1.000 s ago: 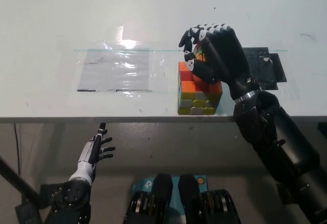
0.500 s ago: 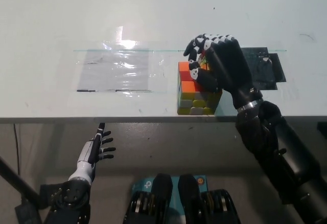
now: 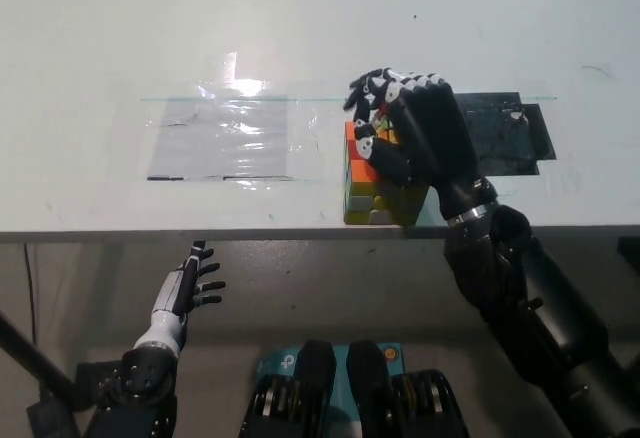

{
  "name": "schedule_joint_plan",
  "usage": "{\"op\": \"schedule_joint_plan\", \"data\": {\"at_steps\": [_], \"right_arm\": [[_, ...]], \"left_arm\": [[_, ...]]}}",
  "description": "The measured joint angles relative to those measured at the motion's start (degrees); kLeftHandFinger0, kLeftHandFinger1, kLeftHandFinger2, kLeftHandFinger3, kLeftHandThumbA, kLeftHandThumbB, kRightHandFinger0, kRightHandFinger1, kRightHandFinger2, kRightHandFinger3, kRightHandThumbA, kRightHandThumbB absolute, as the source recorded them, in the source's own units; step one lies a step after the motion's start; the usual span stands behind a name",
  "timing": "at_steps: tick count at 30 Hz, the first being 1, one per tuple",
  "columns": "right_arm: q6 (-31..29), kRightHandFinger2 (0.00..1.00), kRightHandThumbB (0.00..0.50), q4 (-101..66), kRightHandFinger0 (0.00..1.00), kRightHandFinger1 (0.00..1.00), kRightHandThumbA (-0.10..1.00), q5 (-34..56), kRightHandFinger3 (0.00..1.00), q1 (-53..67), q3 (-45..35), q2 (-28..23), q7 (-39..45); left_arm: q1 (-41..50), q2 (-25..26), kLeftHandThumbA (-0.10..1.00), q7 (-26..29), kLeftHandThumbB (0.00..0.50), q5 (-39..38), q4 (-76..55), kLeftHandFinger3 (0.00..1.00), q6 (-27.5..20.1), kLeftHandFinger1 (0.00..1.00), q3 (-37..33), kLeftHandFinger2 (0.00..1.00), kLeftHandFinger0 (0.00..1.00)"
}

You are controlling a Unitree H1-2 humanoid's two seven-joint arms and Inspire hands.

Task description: The robot uses its right hand to pick up the small cube kept on the middle on the desk and place it on the bigger cube kept next to it

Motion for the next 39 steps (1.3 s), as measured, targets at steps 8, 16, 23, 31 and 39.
{"op": "schedule_joint_plan", "data": {"at_steps": [8, 16, 23, 31, 39], "right_arm": [[3.21, 1.00, 0.211, -0.56, 0.82, 1.00, 0.65, -0.63, 1.00, 0.08, 0.95, 0.46, 2.87], [7.39, 1.00, 0.192, -1.73, 0.96, 1.00, 0.70, -2.77, 1.00, 0.11, 2.04, 0.01, 4.50], [9.60, 1.00, 0.208, -2.59, 1.00, 1.00, 0.81, -5.05, 1.00, 0.34, 2.95, -0.71, 4.85], [11.73, 1.00, 0.211, -3.83, 1.00, 1.00, 0.82, -5.96, 1.00, 1.00, 3.08, -0.72, 5.41], [13.58, 1.00, 0.267, -6.17, 1.00, 1.00, 0.79, -6.67, 1.00, 1.69, 3.22, -0.99, 7.47]], "left_arm": [[0.00, 0.06, 1.00, -0.02, 0.141, 0.01, 0.15, 0.90, -0.03, 0.78, -0.15, 0.87, 0.80], [0.00, 0.11, 1.00, -0.01, 0.140, 0.05, 0.18, 0.89, -0.05, 0.75, -0.58, 0.85, 0.77], [0.00, 0.11, 1.00, 0.00, 0.129, 0.00, 0.24, 0.87, -0.06, 0.74, -0.55, 0.83, 0.75], [0.00, 0.12, 1.00, -0.01, 0.142, -0.08, 0.39, 0.86, -0.18, 0.72, -0.42, 0.82, 0.75], [0.00, 0.23, 1.00, -0.01, 0.141, 0.01, 0.64, 0.89, -0.19, 0.74, -0.60, 0.84, 0.75]]}}
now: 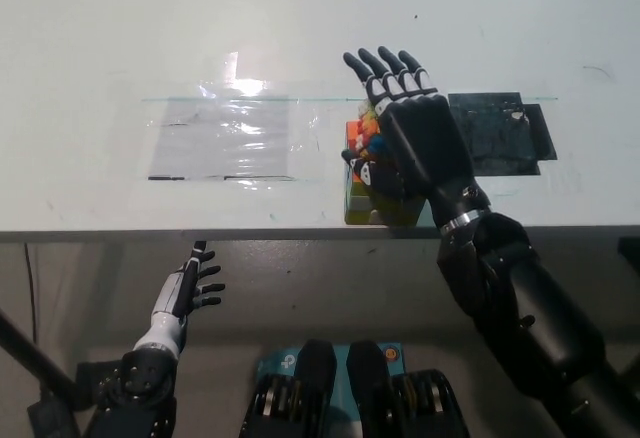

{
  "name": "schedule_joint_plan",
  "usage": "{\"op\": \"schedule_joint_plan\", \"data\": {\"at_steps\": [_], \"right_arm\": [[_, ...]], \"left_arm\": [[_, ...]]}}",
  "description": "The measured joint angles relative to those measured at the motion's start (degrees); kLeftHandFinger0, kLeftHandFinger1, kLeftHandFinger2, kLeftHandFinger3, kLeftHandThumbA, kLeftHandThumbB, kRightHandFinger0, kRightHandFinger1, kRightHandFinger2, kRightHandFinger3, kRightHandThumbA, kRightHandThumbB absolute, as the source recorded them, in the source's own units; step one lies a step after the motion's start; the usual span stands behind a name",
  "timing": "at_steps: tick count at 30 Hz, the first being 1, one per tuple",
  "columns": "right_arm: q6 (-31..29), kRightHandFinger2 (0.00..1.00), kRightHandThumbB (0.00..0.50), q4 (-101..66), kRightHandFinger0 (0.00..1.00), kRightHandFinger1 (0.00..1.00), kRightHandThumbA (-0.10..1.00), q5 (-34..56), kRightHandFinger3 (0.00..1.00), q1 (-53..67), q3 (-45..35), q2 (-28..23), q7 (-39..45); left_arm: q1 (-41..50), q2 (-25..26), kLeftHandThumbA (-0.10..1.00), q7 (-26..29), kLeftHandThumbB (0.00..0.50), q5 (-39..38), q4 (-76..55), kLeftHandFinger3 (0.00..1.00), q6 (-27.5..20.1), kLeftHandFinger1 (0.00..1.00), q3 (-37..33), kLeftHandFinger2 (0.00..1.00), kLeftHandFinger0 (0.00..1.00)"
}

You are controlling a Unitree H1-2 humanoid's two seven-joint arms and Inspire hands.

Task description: The robot uses its right hand to pick up the small cube kept on the middle on the desk and place it on the bigger cube kept next to it

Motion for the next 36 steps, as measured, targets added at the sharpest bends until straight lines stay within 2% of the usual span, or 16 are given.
{"op": "schedule_joint_plan", "data": {"at_steps": [9, 14, 15, 20, 23, 27, 31, 33, 36], "right_arm": [[0.79, 1.00, 0.295, -1.69, 1.00, 1.00, 0.85, 0.07, 1.00, 0.28, -0.18, -0.47, 2.34], [1.36, 1.00, 0.292, -2.67, 1.00, 1.00, 0.83, 0.14, 1.00, 0.28, -0.23, -0.46, 3.32], [1.43, 1.00, 0.301, -2.94, 1.00, 1.00, 0.85, 0.17, 1.00, 0.28, -0.24, -0.46, 3.56], [1.63, 1.00, 0.288, -4.24, 1.00, 1.00, 0.84, 0.44, 1.00, 0.28, -0.28, -0.45, 4.71], [1.63, 1.00, 0.287, -4.61, 1.00, 1.00, 0.82, 0.62, 1.00, 0.28, -0.29, -0.45, 5.40], [1.71, 1.00, 0.287, -6.23, 1.00, 1.00, 0.83, 1.21, 1.00, 0.32, -0.32, -0.44, 6.58], [1.74, 1.00, 0.282, -9.22, 1.00, 1.00, 0.80, 2.03, 1.00, 0.56, -0.61, -0.42, 7.97], [2.03, 1.00, 0.276, -11.91, 1.00, 1.00, 0.80, 2.45, 1.00, 1.21, -0.90, -0.49, 9.23], [2.80, 1.00, 0.274, -17.65, 1.00, 1.00, 0.82, 3.21, 1.00, 3.14, -1.69, -0.83, 11.43]], "left_arm": [[0.00, 0.04, 1.00, 0.03, 0.122, -0.01, -0.06, 0.85, 0.02, 0.72, 0.04, 0.82, 0.74], [0.01, 0.03, 1.00, 0.05, 0.105, -0.02, -0.12, 0.88, 0.02, 0.74, 0.04, 0.84, 0.75], [0.01, 0.03, 1.00, 0.05, 0.100, -0.01, -0.12, 0.87, 0.02, 0.74, 0.03, 0.84, 0.76], [0.01, 0.01, 1.00, 0.05, 0.088, -0.06, -0.08, 0.85, 0.00, 0.71, 0.11, 0.82, 0.74], [0.02, -0.01, 1.00, 0.05, 0.104, -0.07, 0.03, 0.86, -0.01, 0.70, 0.15, 0.81, 0.73], [0.07, -0.07, 1.00, 0.15, 0.094, -0.05, 0.04, 0.82, 0.02, 0.71, 0.19, 0.80, 0.73], [0.08, -0.19, 1.00, 0.26, 0.100, -0.04, -0.03, 0.82, 0.07, 0.71, 0.21, 0.79, 0.73], [0.12, -0.23, 1.00, 0.27, 0.103, -0.02, -0.03, 0.84, 0.07, 0.73, 0.17, 0.83, 0.75], [0.31, -0.24, 1.00, 0.27, 0.101, 0.00, -0.03, 0.84, 0.05, 0.72, 0.15, 0.82, 0.75]]}}
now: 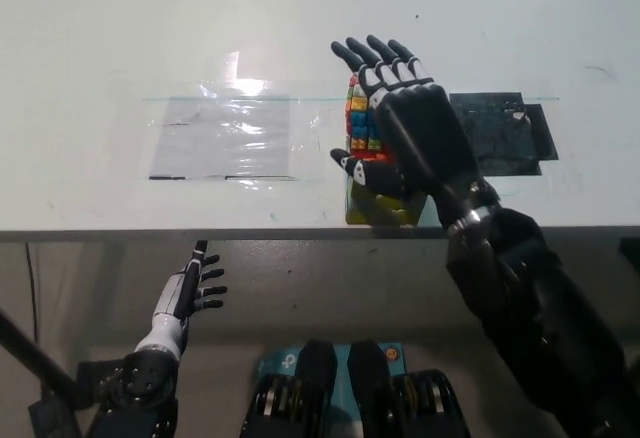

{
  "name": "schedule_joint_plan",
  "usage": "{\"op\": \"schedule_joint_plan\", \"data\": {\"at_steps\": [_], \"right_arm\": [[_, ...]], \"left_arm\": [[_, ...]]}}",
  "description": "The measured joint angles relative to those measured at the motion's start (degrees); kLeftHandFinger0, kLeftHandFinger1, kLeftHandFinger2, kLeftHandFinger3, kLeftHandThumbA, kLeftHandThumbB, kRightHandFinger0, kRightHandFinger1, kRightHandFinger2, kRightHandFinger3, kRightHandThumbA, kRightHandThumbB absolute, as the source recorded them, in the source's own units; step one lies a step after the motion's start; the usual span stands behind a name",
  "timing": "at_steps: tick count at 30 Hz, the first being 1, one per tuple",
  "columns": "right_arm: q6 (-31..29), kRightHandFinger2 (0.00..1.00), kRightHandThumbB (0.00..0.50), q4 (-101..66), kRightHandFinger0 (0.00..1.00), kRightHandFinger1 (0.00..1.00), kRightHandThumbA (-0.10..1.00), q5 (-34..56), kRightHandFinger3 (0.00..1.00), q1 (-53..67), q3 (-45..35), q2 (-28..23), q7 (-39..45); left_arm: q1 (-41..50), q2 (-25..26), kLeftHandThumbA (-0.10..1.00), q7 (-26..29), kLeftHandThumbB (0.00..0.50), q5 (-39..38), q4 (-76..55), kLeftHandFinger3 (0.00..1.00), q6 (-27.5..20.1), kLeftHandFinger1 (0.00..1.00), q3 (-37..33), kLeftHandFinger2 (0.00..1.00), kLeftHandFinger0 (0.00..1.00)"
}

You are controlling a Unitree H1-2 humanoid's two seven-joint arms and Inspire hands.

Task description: The robot uses its right hand to pick up the small cube kept on the middle on the desk and place it on the bigger cube kept next to it

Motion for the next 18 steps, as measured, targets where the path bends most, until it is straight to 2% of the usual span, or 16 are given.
{"op": "schedule_joint_plan", "data": {"at_steps": [2, 4, 9, 12, 14, 15, 16, 17, 18], "right_arm": [[0.62, 1.00, 0.282, -3.76, 1.00, 1.00, 0.84, 0.56, 1.00, 1.34, -0.71, -0.45, 1.60], [1.30, 1.00, 0.283, -7.03, 1.00, 1.00, 0.84, 1.16, 1.00, 2.81, -1.61, -1.05, 3.07], [2.83, 1.00, 0.257, -16.19, 1.00, 1.00, 0.77, 3.29, 1.00, 7.24, -4.42, -2.79, 6.90], [3.67, 1.00, 0.249, -22.72, 1.00, 1.00, 0.77, 4.04, 1.00, 11.61, -5.97, -3.71, 8.84], [3.99, 1.00, 0.248, -25.61, 1.00, 1.00, 0.77, 4.56, 1.00, 14.78, -6.80, -3.84, 9.59], [4.03, 1.00, 0.244, -26.39, 1.00, 1.00, 0.74, 4.71, 1.00, 16.03, -7.12, -3.84, 9.85], [4.03, 1.00, 0.236, -27.40, 1.00, 1.00, 0.71, 4.84, 1.00, 17.90, -7.73, -3.85, 9.93], [4.01, 1.00, 0.228, -28.53, 1.00, 1.00, 0.64, 4.97, 1.00, 19.61, -8.45, -3.85, 9.93], [3.99, 1.00, 0.223, -29.17, 1.00, 1.00, 0.63, 5.07, 1.00, 21.07, -8.91, -3.83, 9.92]], "left_arm": [[0.21, 0.00, 1.00, 0.00, 0.117, 0.03, -0.06, 0.84, 0.03, 0.71, -0.03, 0.80, 0.74], [0.48, -0.02, 1.00, 0.00, 0.108, 0.00, -0.14, 0.83, 0.07, 0.70, 0.03, 0.79, 0.73], [0.90, -0.10, 1.00, -0.01, 0.126, -0.10, -0.27, 0.87, 0.25, 0.72, 0.61, 0.82, 0.75], [1.01, -0.15, 1.00, -0.05, 0.127, -0.19, -0.28, 0.82, 0.25, 0.70, 0.86, 0.78, 0.71], [1.16, -0.21, 1.00, -0.08, 0.129, -0.36, -0.47, 0.82, 0.26, 0.69, 1.22, 0.79, 0.70], [1.30, -0.21, 1.00, -0.08, 0.151, -0.44, -0.53, 0.80, 0.26, 0.68, 1.37, 0.77, 0.69], [1.35, -0.31, 1.00, -0.08, 0.182, -0.45, -0.54, 0.85, 0.26, 0.72, 1.38, 0.81, 0.73], [1.37, -0.40, 1.00, -0.06, 0.174, -0.39, -0.55, 0.86, 0.33, 0.74, 1.29, 0.83, 0.75], [1.42, -0.41, 1.00, -0.06, 0.161, -0.36, -0.55, 0.84, 0.42, 0.72, 1.26, 0.82, 0.73]]}}
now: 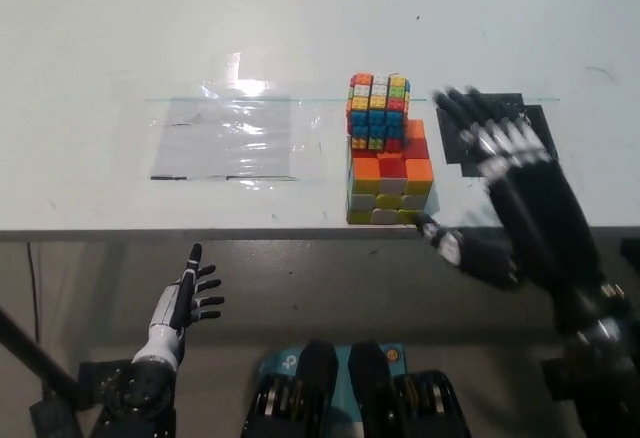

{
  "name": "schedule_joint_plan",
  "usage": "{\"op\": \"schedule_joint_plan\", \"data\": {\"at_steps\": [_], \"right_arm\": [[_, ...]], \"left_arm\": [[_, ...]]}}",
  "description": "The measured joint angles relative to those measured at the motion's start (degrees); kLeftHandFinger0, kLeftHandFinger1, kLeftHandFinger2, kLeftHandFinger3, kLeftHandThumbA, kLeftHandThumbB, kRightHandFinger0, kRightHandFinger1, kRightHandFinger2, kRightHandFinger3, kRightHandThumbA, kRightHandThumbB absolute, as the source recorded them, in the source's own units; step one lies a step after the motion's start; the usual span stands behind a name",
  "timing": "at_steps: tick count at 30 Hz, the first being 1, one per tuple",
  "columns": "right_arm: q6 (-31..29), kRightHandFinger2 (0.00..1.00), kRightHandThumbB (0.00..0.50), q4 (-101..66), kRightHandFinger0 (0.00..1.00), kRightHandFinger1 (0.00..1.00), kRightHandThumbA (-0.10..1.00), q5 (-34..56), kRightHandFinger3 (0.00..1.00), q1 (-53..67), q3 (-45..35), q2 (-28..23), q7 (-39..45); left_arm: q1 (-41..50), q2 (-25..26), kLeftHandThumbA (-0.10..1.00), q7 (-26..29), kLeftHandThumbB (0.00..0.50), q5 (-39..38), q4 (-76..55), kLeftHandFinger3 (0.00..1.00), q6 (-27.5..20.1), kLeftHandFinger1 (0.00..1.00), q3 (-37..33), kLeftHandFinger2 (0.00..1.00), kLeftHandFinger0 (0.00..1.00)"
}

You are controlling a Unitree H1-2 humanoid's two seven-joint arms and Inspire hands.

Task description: The robot uses its right hand to pick up the small cube kept on the middle on the desk and place it on the bigger cube kept next to it

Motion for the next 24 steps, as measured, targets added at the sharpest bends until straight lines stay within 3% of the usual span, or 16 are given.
{"op": "schedule_joint_plan", "data": {"at_steps": [6, 7, 13, 15, 20, 24], "right_arm": [[-0.50, 1.00, 0.214, -0.63, 1.00, 1.00, 0.63, 0.70, 1.00, 9.61, -4.74, 0.79, -1.82], [-0.54, 1.00, 0.204, -0.42, 1.00, 1.00, 0.60, 0.75, 1.00, 10.52, -5.43, 1.00, -2.23], [-1.88, 1.00, 0.185, 6.57, 1.00, 1.00, 0.59, 1.29, 1.00, 13.03, -10.25, 3.07, -7.22], [-2.59, 1.00, 0.161, 10.74, 1.00, 1.00, 0.54, 1.95, 1.00, 13.25, -11.91, 4.06, -9.47], [-4.16, 1.00, 0.175, 21.09, 1.00, 1.00, 0.52, 3.57, 1.00, 13.20, -15.00, 5.50, -13.97], [-5.44, 1.00, 0.177, 29.18, 1.00, 1.00, 0.52, 5.60, 1.00, 12.16, -17.04, 6.24, -17.09]], "left_arm": [[0.13, 0.04, 1.00, 0.06, 0.136, 0.30, 0.03, 0.83, 0.10, 0.70, -0.14, 0.80, 0.74], [0.14, 0.04, 1.00, 0.06, 0.135, 0.33, 0.00, 0.87, 0.11, 0.70, -0.16, 0.81, 0.75], [0.11, 0.07, 1.00, 0.05, 0.139, 0.31, 0.11, 0.85, 0.11, 0.69, -0.11, 0.80, 0.72], [0.10, 0.09, 1.00, 0.05, 0.143, 0.32, 0.18, 0.84, 0.08, 0.68, -0.12, 0.79, 0.70], [0.08, 0.11, 1.00, 0.04, 0.135, 0.31, 0.38, 0.83, -0.03, 0.68, -0.14, 0.79, 0.70], [0.04, 0.13, 1.00, 0.03, 0.162, 0.32, 0.78, 0.85, -0.25, 0.70, -0.16, 0.81, 0.72]]}}
